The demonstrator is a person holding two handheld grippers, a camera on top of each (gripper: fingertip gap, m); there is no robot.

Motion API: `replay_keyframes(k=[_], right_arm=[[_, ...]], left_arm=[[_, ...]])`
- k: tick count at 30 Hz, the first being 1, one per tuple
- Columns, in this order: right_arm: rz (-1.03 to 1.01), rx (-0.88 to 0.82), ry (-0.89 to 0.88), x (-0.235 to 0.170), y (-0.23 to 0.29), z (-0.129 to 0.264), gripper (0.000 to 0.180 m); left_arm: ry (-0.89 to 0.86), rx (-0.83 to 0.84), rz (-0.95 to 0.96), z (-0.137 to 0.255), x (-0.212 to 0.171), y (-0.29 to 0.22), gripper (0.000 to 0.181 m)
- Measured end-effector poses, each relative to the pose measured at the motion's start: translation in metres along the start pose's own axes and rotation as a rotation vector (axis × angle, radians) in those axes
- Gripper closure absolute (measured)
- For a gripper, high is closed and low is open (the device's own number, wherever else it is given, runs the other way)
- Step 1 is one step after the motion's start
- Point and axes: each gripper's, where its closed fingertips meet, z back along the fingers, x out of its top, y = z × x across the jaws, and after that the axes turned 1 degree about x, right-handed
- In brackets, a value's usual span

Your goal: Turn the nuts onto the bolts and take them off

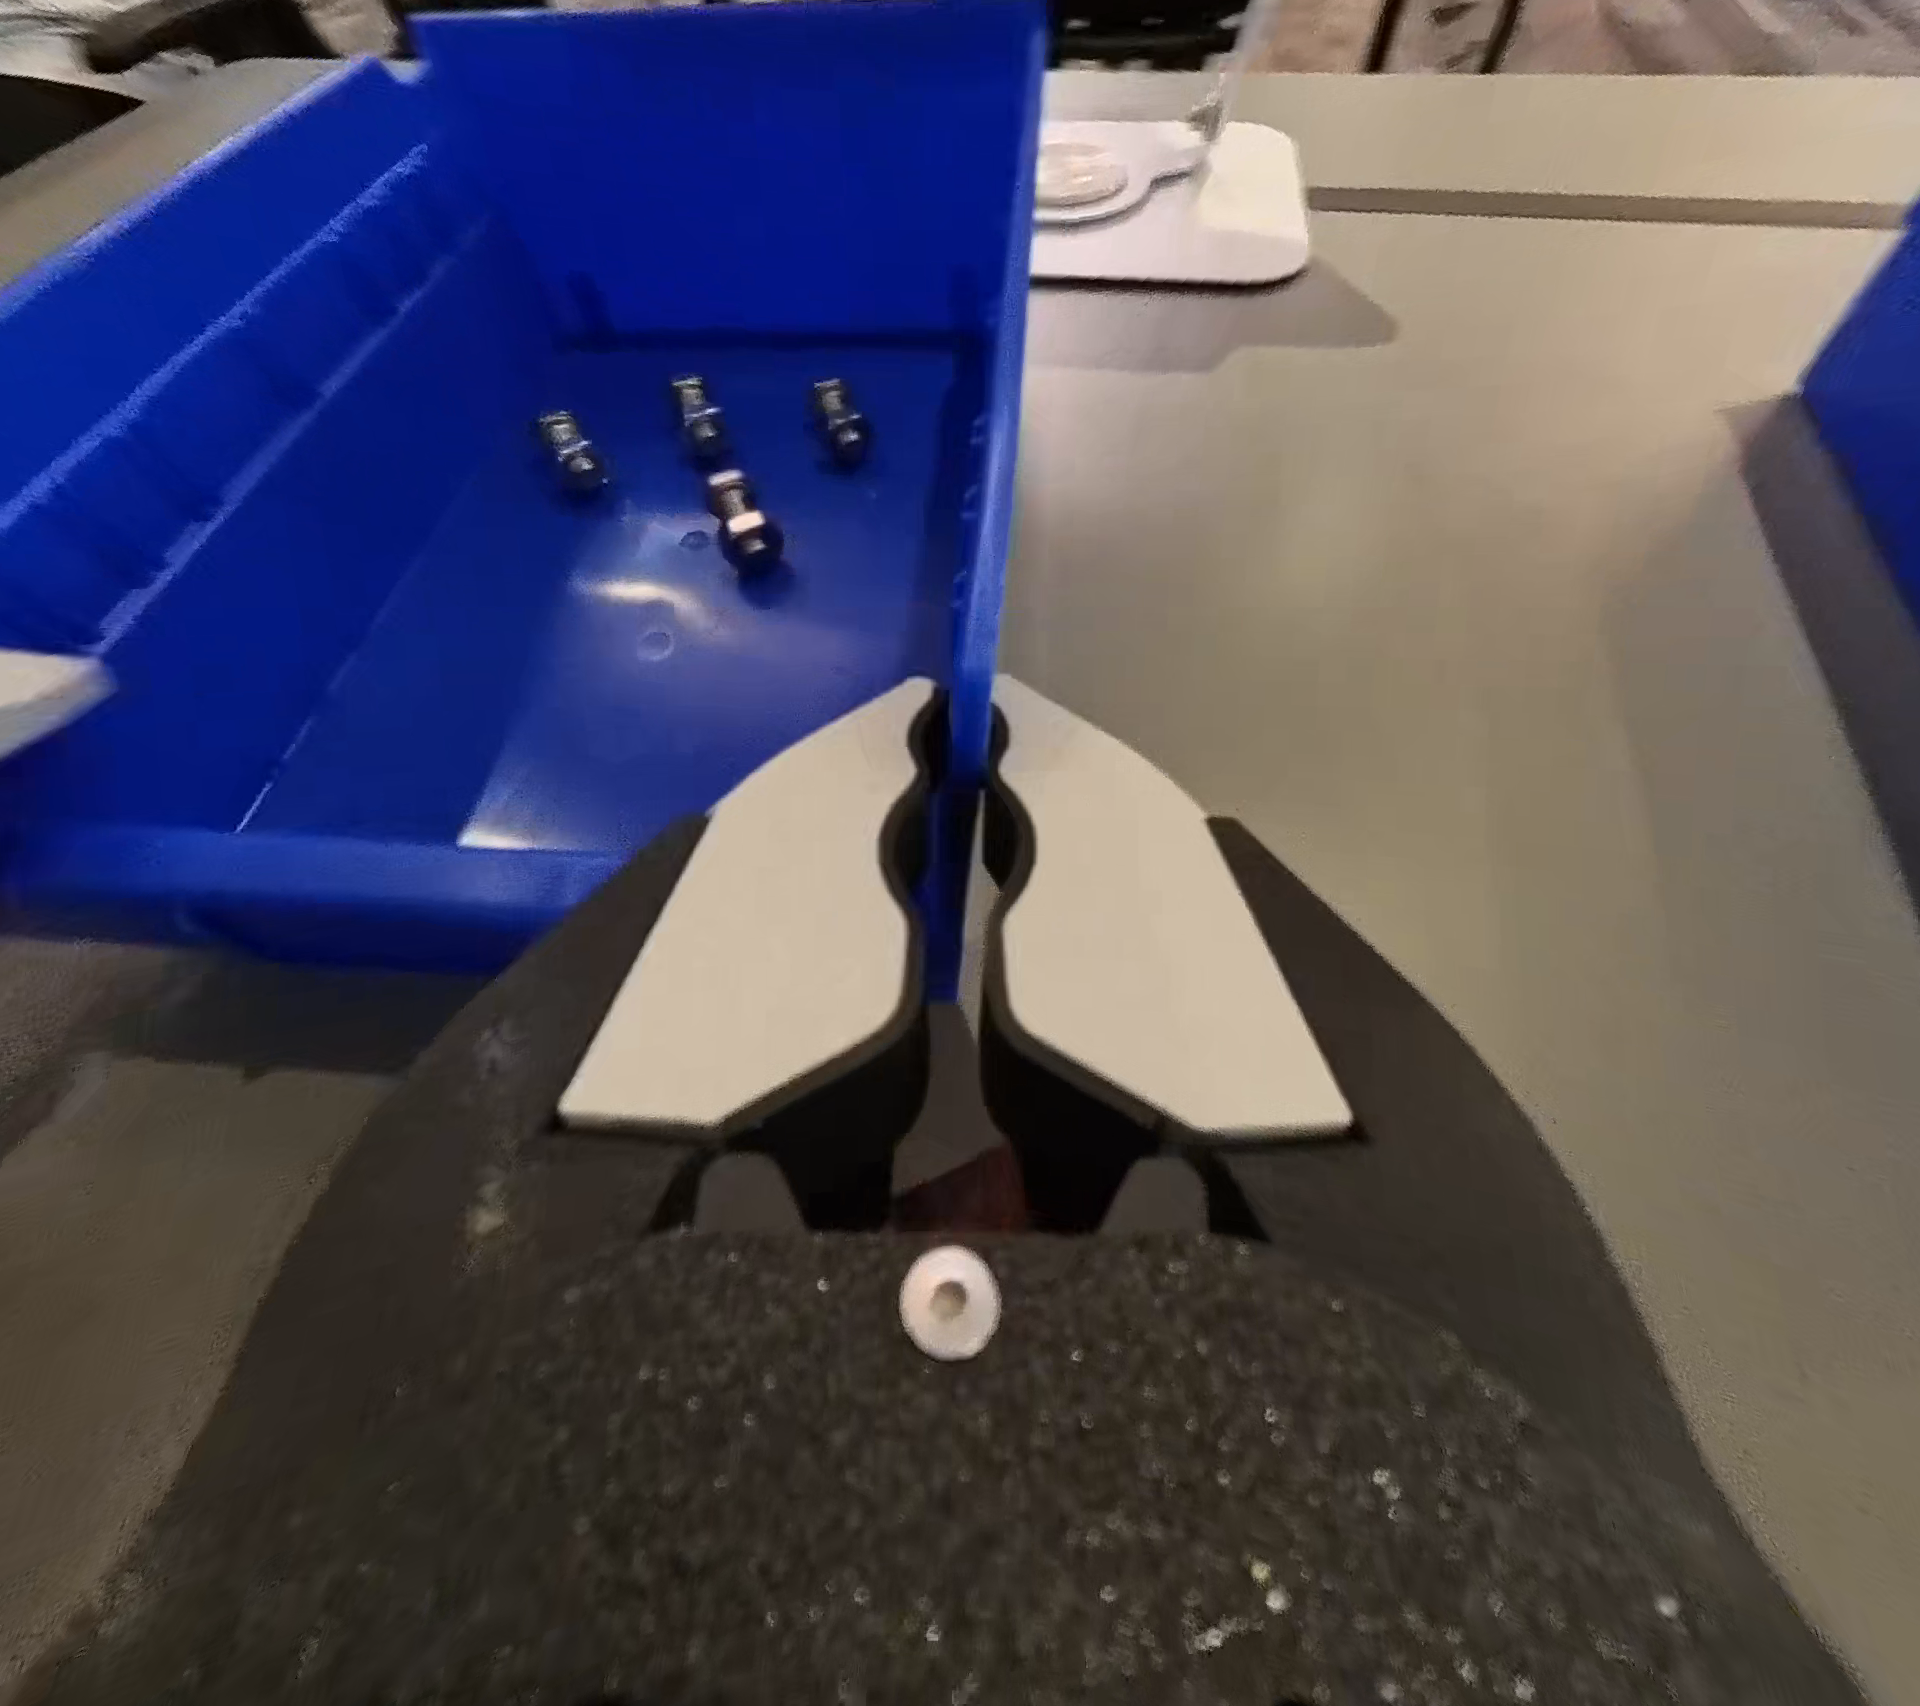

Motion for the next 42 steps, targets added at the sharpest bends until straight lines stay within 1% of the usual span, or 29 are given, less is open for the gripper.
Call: replay_keyframes(k=[1, 2, 6, 10, 15, 19, 22, 25, 29, 32, 34, 35, 36, 38, 40, 41, 42], right_arm=[[-0.007, -0.034, -0.012, 0.003, -0.001, -0.004, 0.176], [-0.031, -0.037, -0.022, 0.005, 0.002, -0.007, 0.177], [-0.091, -0.042, -0.051, 0.010, 0.031, -0.004, 0.177], [-0.101, -0.019, -0.083, 0.002, 0.084, -0.002, 0.177], [-0.074, 0.007, -0.118, 0.011, 0.155, -0.012, 0.177], [-0.070, 0.013, -0.103, 0.015, 0.204, -0.023, 0.175], [-0.060, 0.004, -0.082, 0.015, 0.228, -0.033, 0.175], [-0.068, -0.022, -0.062, 0.011, 0.238, -0.041, 0.174], [-0.065, 0.001, -0.062, 0.007, 0.250, -0.041, 0.155], [-0.057, 0.022, -0.064, 0.007, 0.255, -0.041, 0.151], [-0.044, 0.048, -0.063, 0.007, 0.255, -0.039, 0.151], [-0.038, 0.060, -0.069, 0.007, 0.252, -0.038, 0.155], [-0.040, 0.074, -0.084, 0.009, 0.249, -0.036, 0.158], [-0.010, 0.107, -0.129, 0.015, 0.245, -0.027, 0.158], [0.036, 0.118, -0.167, 0.023, 0.233, -0.011, 0.154], [0.047, 0.143, -0.181, 0.029, 0.225, 0.001, 0.146], [0.044, 0.174, -0.190, 0.034, 0.215, 0.015, 0.149]], left_arm=[[-0.007, 0.042, -0.035, 0.000, 0.003, 0.006, 0.173], [-0.001, 0.066, -0.069, 0.000, 0.003, 0.009, 0.175], [-0.014, 0.079, -0.049, 0.008, 0.006, 0.036, 0.177], [-0.039, 0.100, -0.054, 0.027, 0.008, 0.086, 0.178], [-0.082, 0.135, -0.050, 0.045, 0.013, 0.156, 0.178], [-0.060, 0.115, -0.035, 0.045, 0.016, 0.206, 0.178], [-0.053, 0.094, -0.028, 0.041, 0.016, 0.232, 0.179], [-0.054, 0.079, -0.033, 0.032, 0.014, 0.244, 0.178], [-0.084, 0.049, 0.013, 0.024, 0.008, 0.248, 0.178], [-0.089, 0.057, 0.050, 0.023, 0.009, 0.251, 0.178], [-0.095, 0.062, 0.054, 0.023, 0.009, 0.250, 0.171], [-0.093, 0.074, 0.040, 0.024, 0.009, 0.249, 0.167], [-0.092, 0.086, 0.022, 0.024, 0.009, 0.247, 0.163], [-0.097, 0.117, 0.015, 0.028, 0.009, 0.246, 0.155], [-0.125, 0.152, 0.044, 0.042, 0.013, 0.245, 0.142], [-0.151, 0.178, 0.052, 0.055, 0.018, 0.244, 0.141], [-0.191, 0.205, 0.041, 0.071, 0.026, 0.240, 0.138]])
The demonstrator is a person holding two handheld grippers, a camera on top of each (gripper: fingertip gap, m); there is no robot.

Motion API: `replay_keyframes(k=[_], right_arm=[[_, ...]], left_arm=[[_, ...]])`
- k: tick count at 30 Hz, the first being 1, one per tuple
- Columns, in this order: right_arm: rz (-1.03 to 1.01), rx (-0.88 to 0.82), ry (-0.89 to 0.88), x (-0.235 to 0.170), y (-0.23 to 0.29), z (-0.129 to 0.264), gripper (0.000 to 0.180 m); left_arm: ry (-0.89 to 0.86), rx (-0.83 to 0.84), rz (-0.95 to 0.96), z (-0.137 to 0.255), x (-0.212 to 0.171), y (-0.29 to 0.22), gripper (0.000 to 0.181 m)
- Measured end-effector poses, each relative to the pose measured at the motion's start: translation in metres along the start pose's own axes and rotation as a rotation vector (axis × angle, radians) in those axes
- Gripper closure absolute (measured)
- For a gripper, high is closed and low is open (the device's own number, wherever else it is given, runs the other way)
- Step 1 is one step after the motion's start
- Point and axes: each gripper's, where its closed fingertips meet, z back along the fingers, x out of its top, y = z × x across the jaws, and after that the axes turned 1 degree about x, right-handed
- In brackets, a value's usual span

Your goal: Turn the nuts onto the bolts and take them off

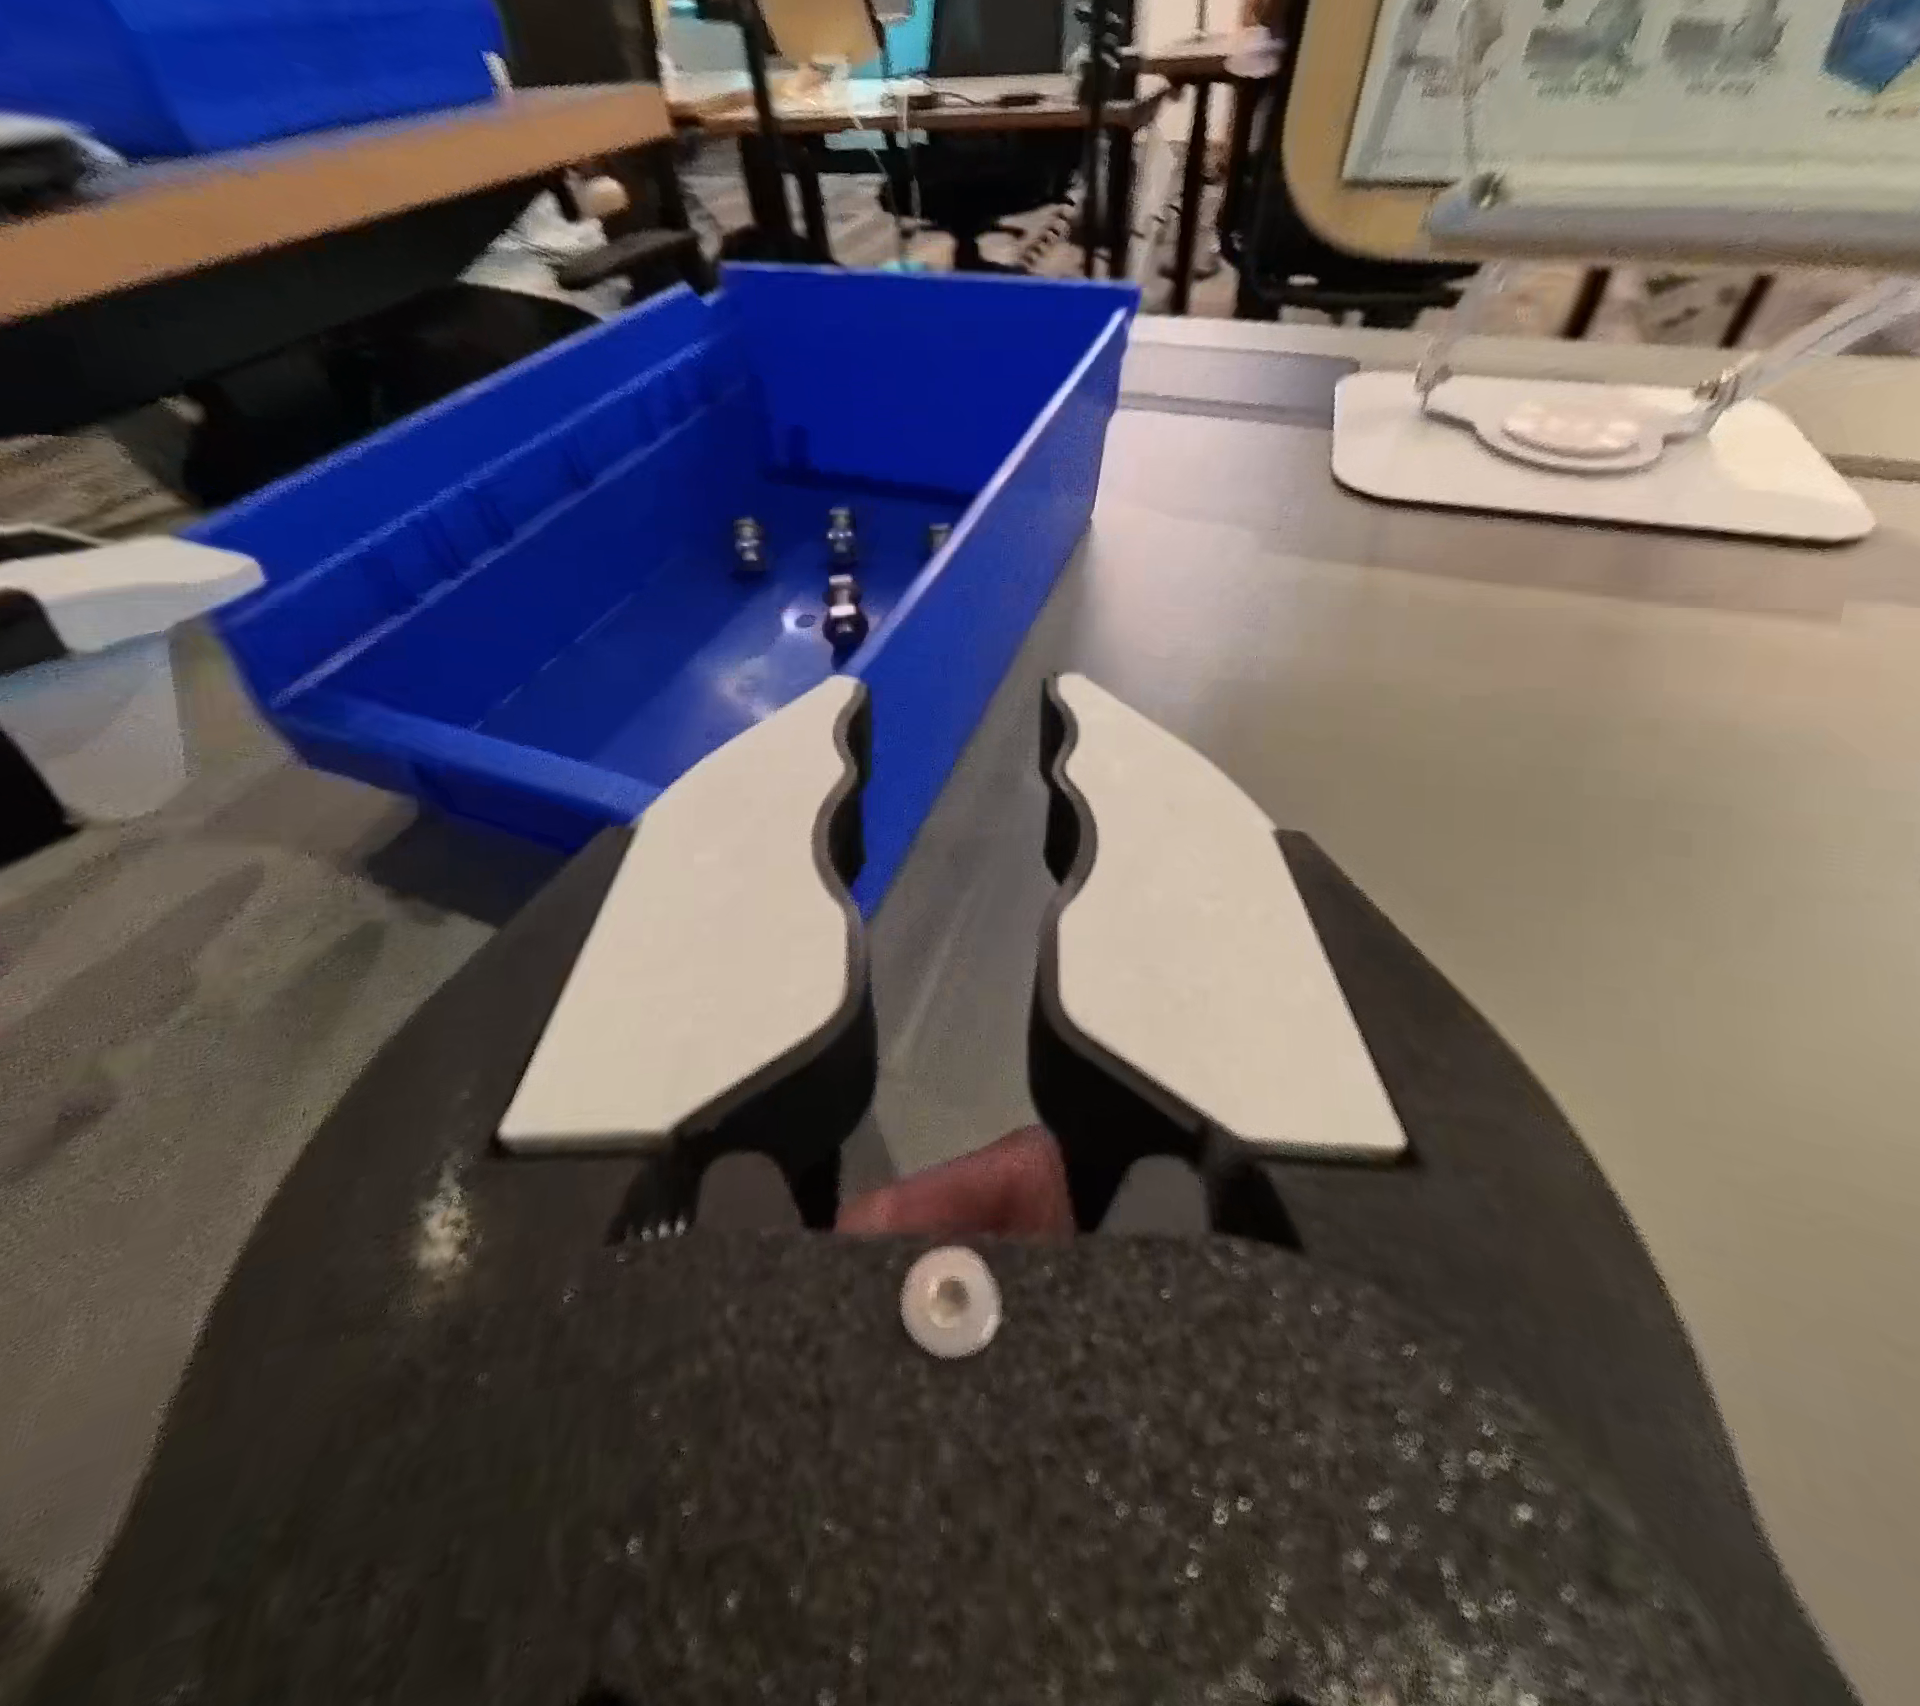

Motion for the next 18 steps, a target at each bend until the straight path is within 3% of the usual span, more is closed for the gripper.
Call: replay_keyframes(k=[2, 4, 9, 14, 16, 18], right_arm=[[0.009, 0.046, -0.035, 0.020, -0.027, 0.035, 0.150], [0.026, 0.078, -0.061, 0.039, -0.064, 0.073, 0.151], [0.086, -0.151, -0.091, 0.060, -0.241, 0.150, 0.152], [0.024, -0.514, -0.020, 0.020, -0.462, 0.218, 0.151], [-0.070, -0.584, 0.025, -0.010, -0.524, 0.237, 0.150], [-0.163, -0.552, 0.071, -0.035, -0.556, 0.245, 0.148]], left_arm=[[-0.098, -0.015, -0.035, 0.032, 0.027, -0.021, 0.137], [-0.138, -0.138, -0.060, 0.058, 0.048, -0.071, 0.138], [-0.139, -0.516, -0.139, 0.090, 0.064, -0.257, 0.137], [-0.115, -0.674, -0.269, 0.088, 0.033, -0.452, 0.138], [-0.063, -0.697, -0.331, 0.081, 0.009, -0.522, 0.136], [-0.017, -0.704, -0.363, 0.074, -0.013, -0.579, 0.132]])
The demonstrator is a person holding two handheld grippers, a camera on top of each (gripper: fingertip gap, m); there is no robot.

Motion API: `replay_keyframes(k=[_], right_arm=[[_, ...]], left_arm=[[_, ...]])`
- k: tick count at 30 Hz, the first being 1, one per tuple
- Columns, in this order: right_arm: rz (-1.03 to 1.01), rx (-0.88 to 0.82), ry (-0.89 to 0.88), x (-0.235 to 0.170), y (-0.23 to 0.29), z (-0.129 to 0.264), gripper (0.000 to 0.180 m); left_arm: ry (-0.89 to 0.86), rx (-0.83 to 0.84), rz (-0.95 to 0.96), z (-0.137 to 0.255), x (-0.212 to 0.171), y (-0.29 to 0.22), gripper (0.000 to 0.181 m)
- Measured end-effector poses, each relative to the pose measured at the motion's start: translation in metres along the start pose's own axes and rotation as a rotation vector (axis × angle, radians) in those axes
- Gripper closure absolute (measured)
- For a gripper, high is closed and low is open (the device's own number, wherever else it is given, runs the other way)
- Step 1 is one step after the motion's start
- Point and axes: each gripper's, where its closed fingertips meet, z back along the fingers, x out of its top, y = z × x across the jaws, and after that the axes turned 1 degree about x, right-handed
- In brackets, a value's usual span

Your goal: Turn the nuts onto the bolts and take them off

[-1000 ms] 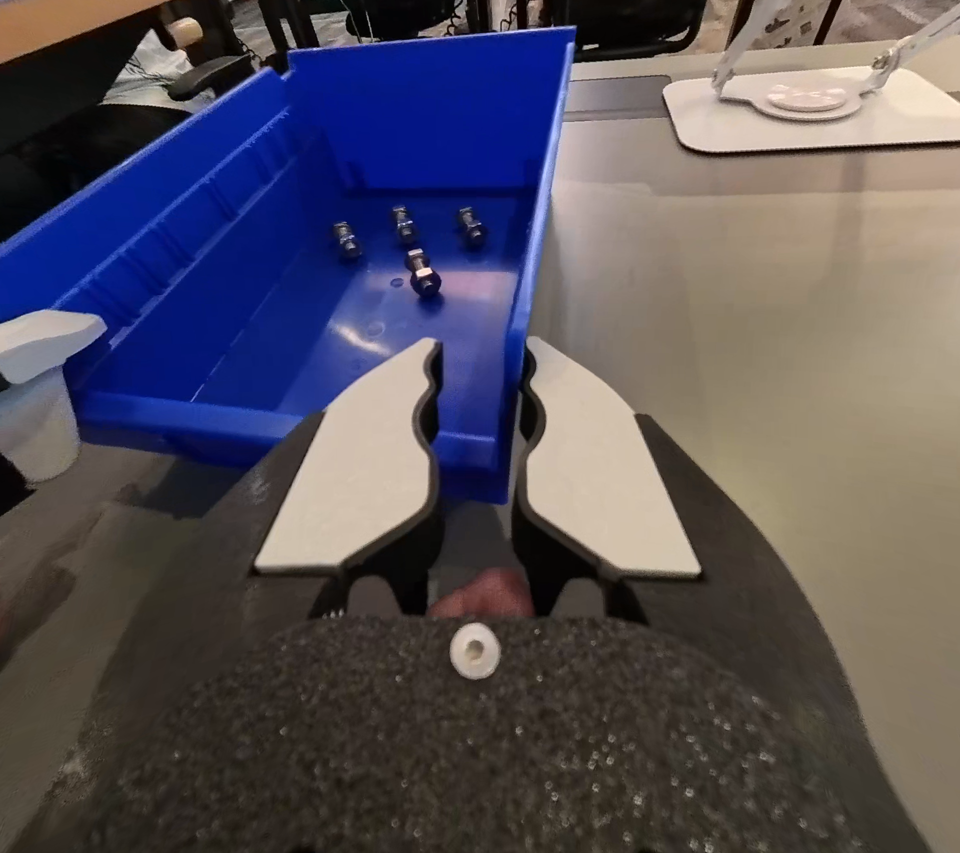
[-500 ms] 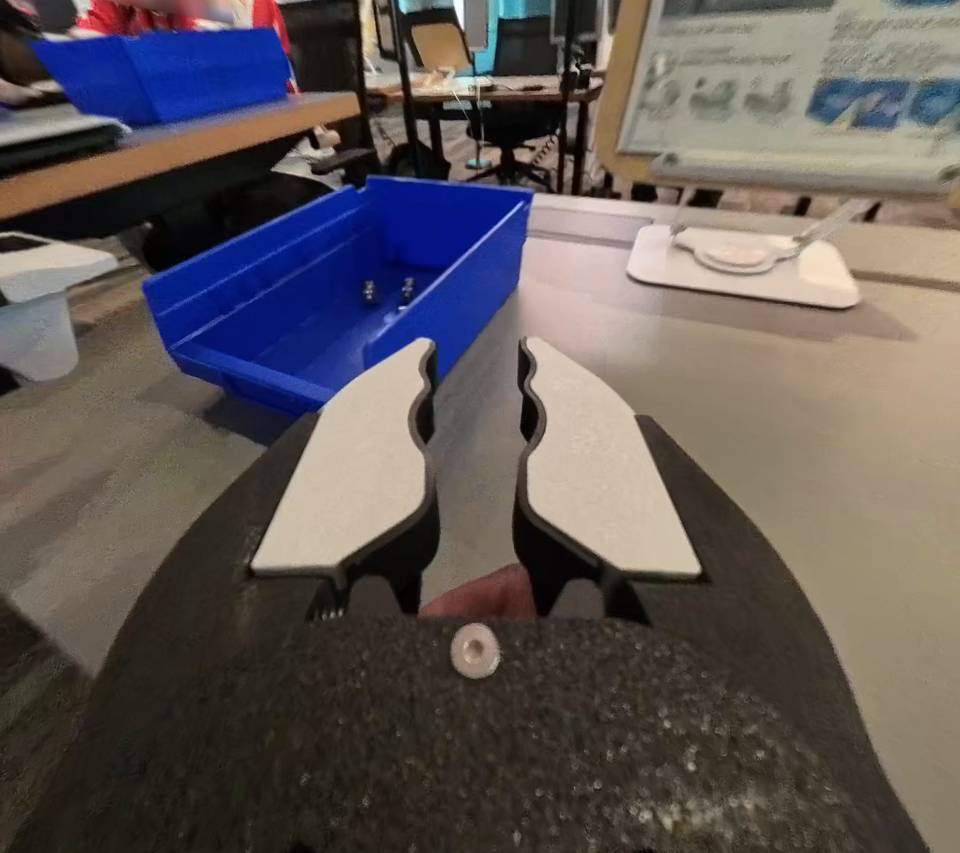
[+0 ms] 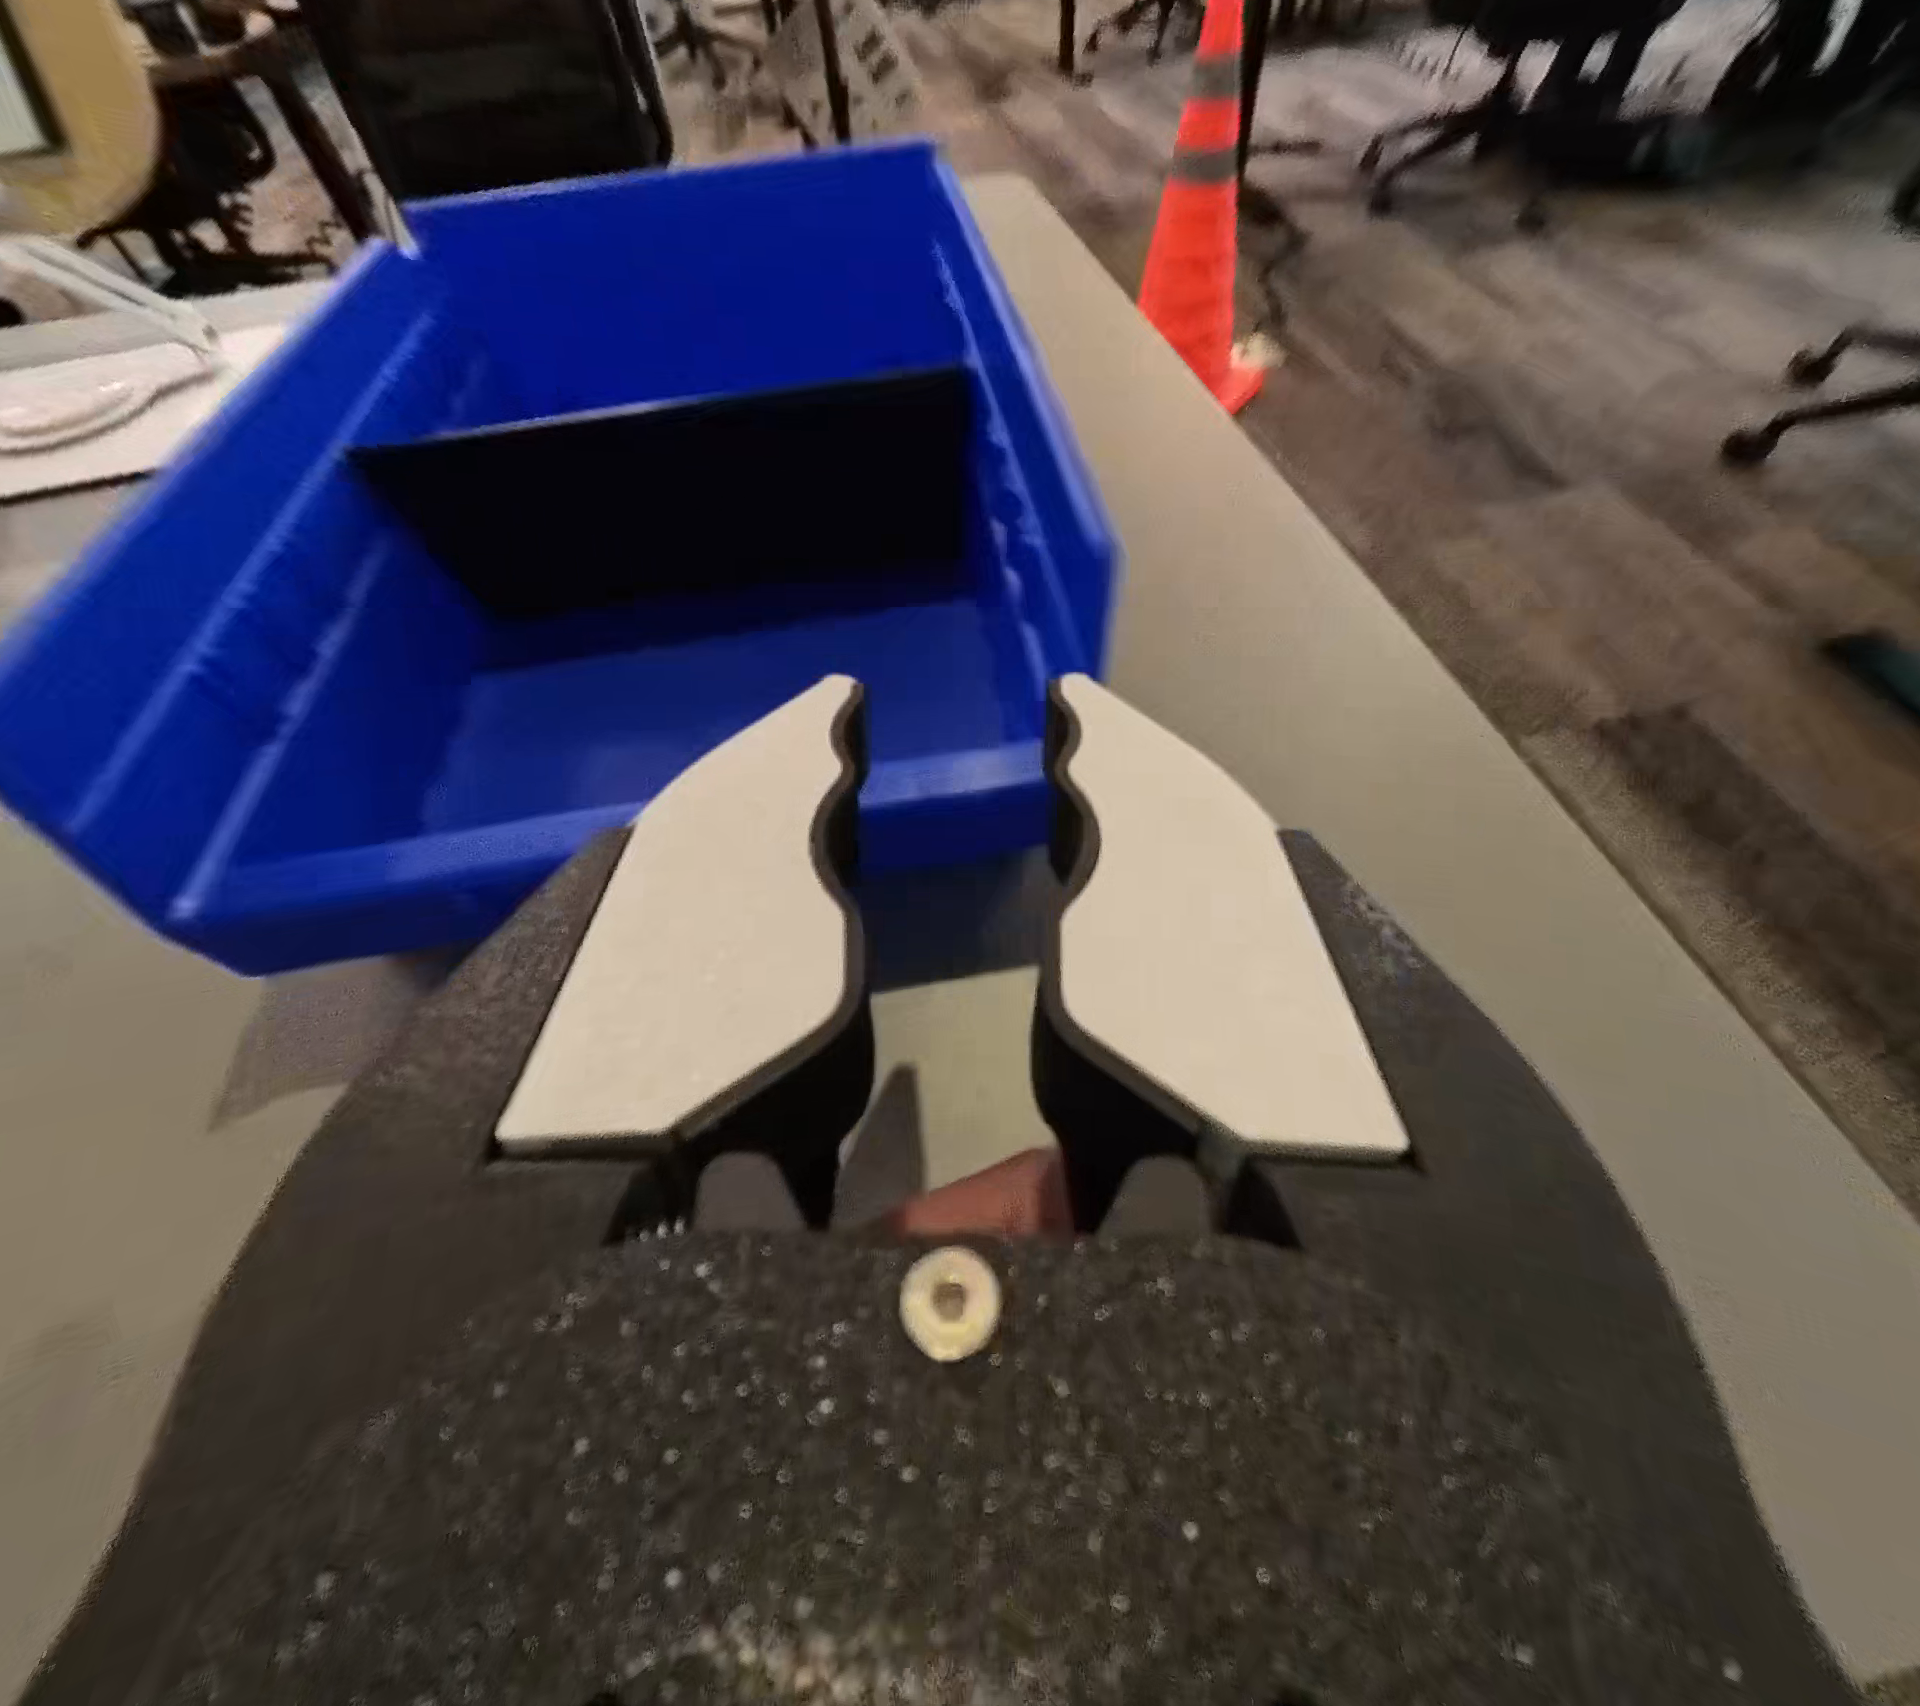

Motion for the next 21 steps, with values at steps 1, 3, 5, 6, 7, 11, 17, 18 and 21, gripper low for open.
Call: replay_keyframes(k=[1, 3, 5, 6, 7, 11, 17, 18, 21], right_arm=[[-0.027, -0.005, 0.010, -0.004, -0.014, -0.003, 0.147], [-0.030, -0.013, -0.017, -0.003, -0.031, -0.009, 0.147], [0.003, 0.014, 0.008, -0.005, -0.034, -0.019, 0.147], [0.026, 0.029, 0.029, -0.007, -0.033, -0.025, 0.147], [0.046, 0.014, 0.048, -0.008, -0.037, -0.031, 0.147], [0.069, 0.100, 0.113, -0.013, -0.032, -0.049, 0.168], [0.042, 0.101, 0.141, -0.010, -0.042, -0.058, 0.173], [0.044, 0.101, 0.141, -0.010, -0.042, -0.058, 0.174], [0.058, 0.085, 0.142, -0.010, -0.042, -0.058, 0.174]], left_arm=[[-0.009, 0.028, -0.011, -0.017, 0.002, -0.012, 0.134], [-0.024, 0.098, -0.014, -0.046, 0.005, -0.023, 0.137], [0.045, 0.099, 0.061, -0.070, -0.006, -0.033, 0.136], [0.075, 0.064, 0.109, -0.078, -0.010, -0.040, 0.136], [0.093, 0.036, 0.151, -0.085, -0.012, -0.047, 0.136], [0.113, 0.004, 0.210, -0.098, -0.011, -0.061, 0.146], [0.108, 0.013, 0.198, -0.105, -0.008, -0.065, 0.163], [0.108, 0.013, 0.200, -0.107, -0.008, -0.064, 0.163], [0.119, -0.001, 0.199, -0.109, -0.008, -0.063, 0.161]])
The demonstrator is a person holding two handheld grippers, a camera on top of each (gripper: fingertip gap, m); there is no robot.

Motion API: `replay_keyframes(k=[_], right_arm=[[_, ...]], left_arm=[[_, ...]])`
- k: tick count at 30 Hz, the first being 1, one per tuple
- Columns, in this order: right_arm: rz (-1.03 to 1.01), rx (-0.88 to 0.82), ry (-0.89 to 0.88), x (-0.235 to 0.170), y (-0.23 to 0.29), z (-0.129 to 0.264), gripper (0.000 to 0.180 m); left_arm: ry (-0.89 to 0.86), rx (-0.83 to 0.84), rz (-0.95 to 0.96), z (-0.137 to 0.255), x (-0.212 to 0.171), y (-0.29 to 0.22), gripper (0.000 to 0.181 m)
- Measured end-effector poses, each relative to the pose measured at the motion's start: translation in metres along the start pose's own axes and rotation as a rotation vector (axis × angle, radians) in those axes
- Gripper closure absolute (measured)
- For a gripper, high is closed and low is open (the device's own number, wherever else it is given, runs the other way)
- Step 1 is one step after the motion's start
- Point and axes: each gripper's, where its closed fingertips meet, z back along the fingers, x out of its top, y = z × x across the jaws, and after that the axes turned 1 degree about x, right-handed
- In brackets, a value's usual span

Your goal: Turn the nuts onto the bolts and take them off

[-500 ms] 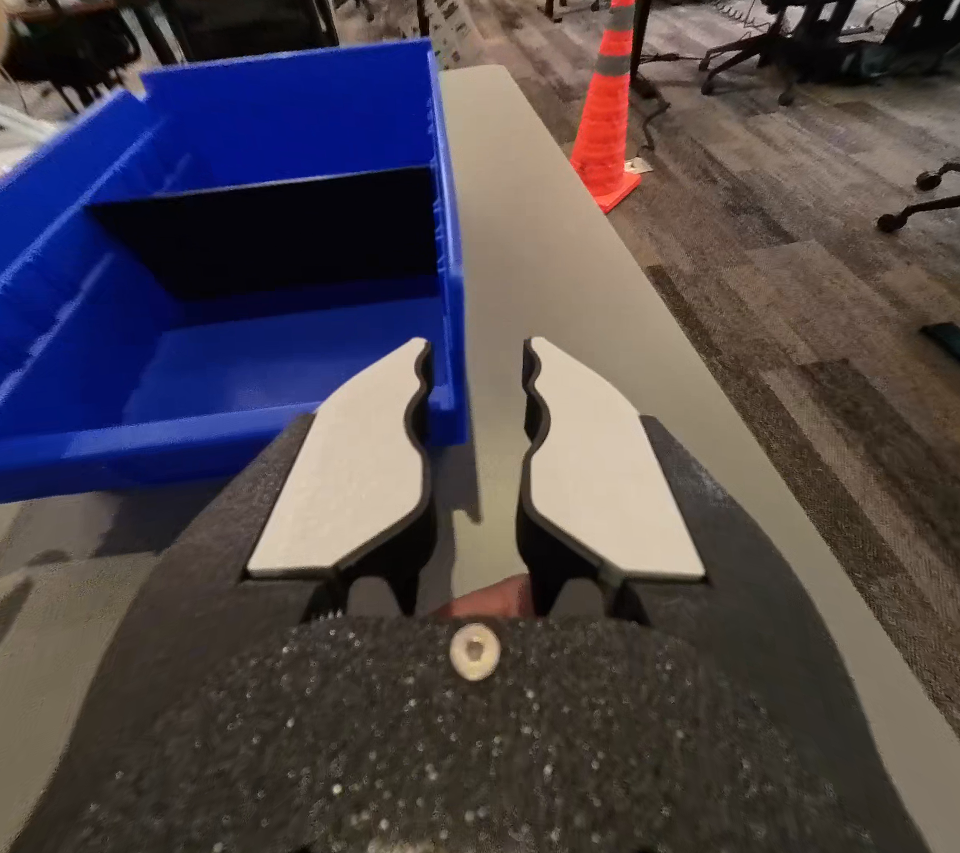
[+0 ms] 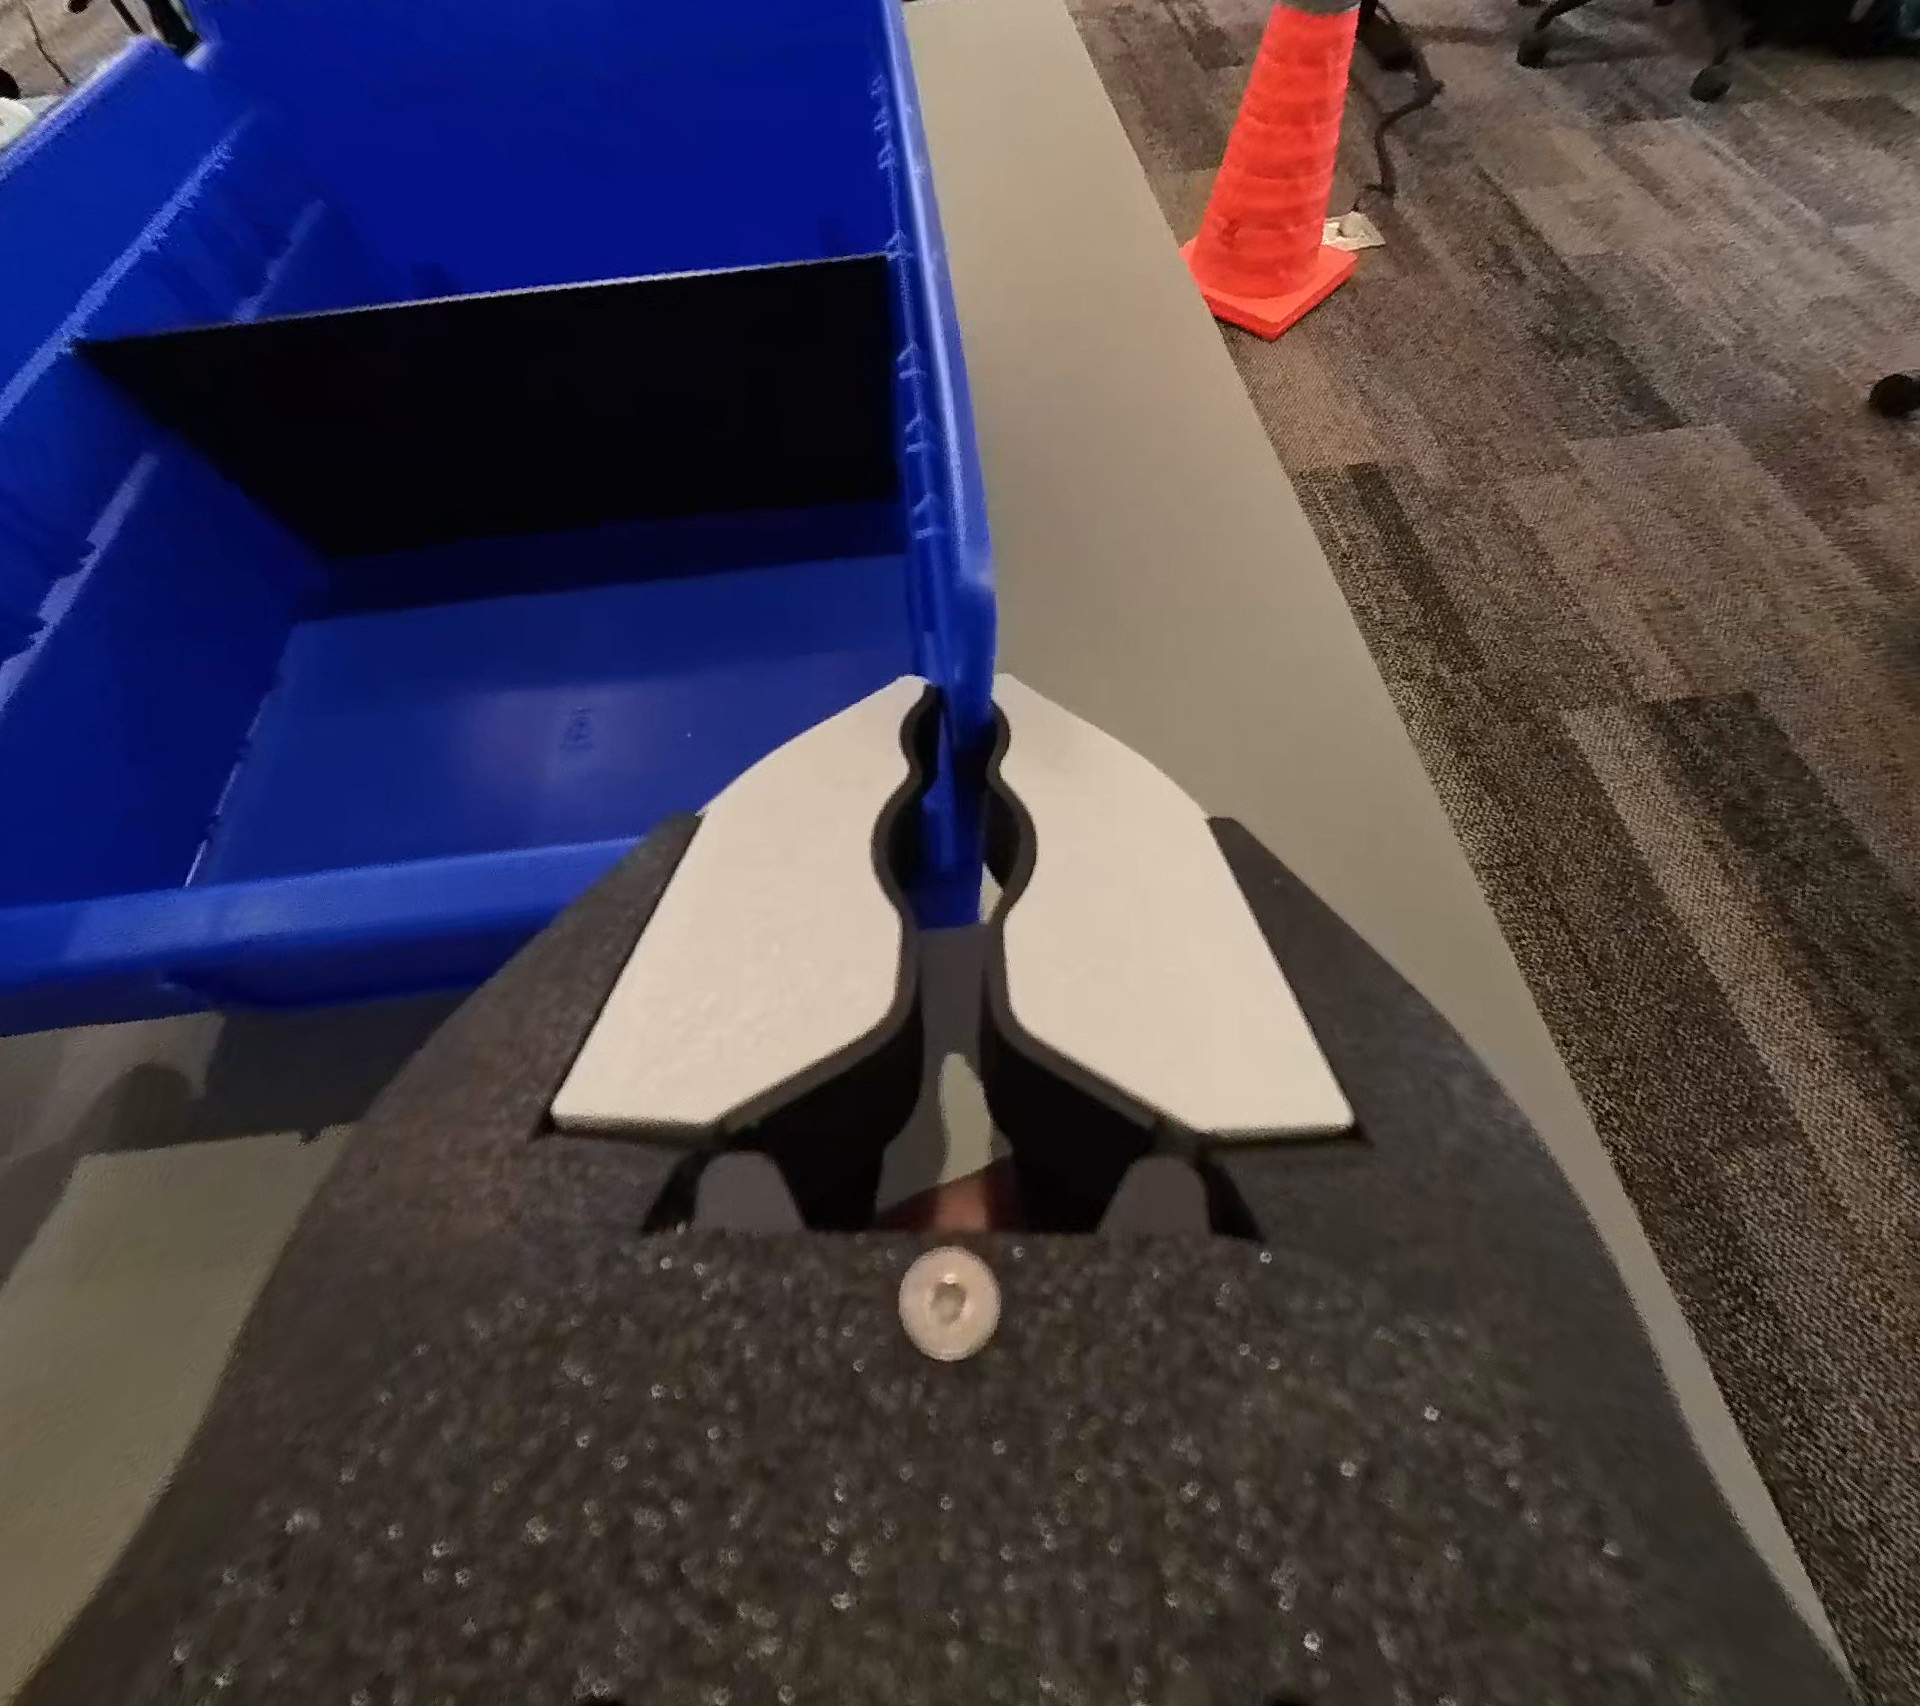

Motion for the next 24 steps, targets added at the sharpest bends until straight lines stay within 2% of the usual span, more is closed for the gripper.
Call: replay_keyframes(k=[3, 5, 7, 9, 12, 15, 19, 22, 24], right_arm=[[0.008, 0.000, 0.015, 0.000, 0.000, -0.001, 0.174], [-0.004, -0.022, 0.026, 0.000, -0.003, 0.003, 0.169], [0.019, -0.104, 0.007, 0.006, -0.009, 0.018, 0.157], [0.074, -0.165, -0.110, 0.028, 0.000, 0.047, 0.157], [0.141, -0.026, -0.292, 0.060, 0.071, 0.083, 0.156], [0.145, 0.209, -0.323, 0.070, 0.171, 0.087, 0.156], [0.085, 0.402, -0.280, 0.063, 0.283, 0.060, 0.152], [0.067, 0.395, -0.245, 0.040, 0.333, 0.026, 0.144], [0.075, 0.365, -0.265, 0.026, 0.353, 0.012, 0.142]], left_arm=[[0.015, -0.026, 0.005, 0.001, 0.000, -0.001, 0.157], [0.021, -0.042, -0.008, 0.007, -0.002, 0.001, 0.147], [0.010, -0.062, -0.042, 0.025, -0.004, 0.014, 0.142], [-0.033, -0.053, -0.068, 0.051, -0.004, 0.045, 0.140], [-0.089, 0.037, -0.034, 0.094, 0.000, 0.122, 0.139], [-0.139, 0.140, 0.045, 0.135, 0.004, 0.203, 0.134], [-0.213, 0.268, 0.119, 0.179, -0.005, 0.284, 0.130], [-0.247, 0.267, 0.164, 0.196, -0.026, 0.308, 0.131], [-0.231, 0.299, 0.104, 0.199, -0.038, 0.317, 0.132]])
